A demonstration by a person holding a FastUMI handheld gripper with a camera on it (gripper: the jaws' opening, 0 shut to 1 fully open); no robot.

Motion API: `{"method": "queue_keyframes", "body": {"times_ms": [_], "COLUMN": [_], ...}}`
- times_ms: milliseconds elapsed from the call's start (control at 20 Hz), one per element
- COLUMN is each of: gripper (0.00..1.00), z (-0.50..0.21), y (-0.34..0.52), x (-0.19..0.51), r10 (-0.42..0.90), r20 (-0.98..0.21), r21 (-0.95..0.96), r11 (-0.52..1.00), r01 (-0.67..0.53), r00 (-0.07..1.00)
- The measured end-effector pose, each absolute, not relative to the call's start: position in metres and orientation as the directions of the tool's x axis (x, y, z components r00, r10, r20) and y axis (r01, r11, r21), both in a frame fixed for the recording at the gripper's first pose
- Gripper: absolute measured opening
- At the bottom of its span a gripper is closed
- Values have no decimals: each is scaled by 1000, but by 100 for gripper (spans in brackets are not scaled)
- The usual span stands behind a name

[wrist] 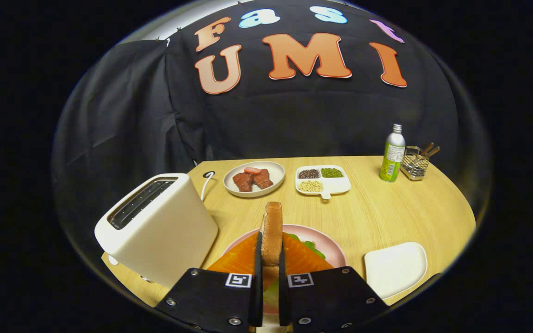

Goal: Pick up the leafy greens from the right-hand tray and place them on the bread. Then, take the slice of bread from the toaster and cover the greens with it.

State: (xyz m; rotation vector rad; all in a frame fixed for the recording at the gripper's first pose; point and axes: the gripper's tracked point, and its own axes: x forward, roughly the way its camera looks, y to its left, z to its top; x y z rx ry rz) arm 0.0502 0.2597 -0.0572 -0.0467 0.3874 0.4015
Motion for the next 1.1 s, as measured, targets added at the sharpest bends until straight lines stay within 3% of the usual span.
{"method": "queue_keyframes", "body": {"times_ms": [350, 550, 600, 800, 1100], "gripper": [33, 63, 76, 97, 98], "z": [-81, -94, -97, -104, -82], "y": [226, 214, 212, 207, 193], "x": [61, 63, 64, 64, 66], "r10": [290, 248, 240, 229, 229], "r20": [-443, -475, -480, -492, -436], "r21": [-4, -46, -58, -53, -35], "r11": [946, 951, 951, 955, 962], "r01": [-325, -306, -304, -291, -271], "r00": [848, 844, 844, 840, 871]}}
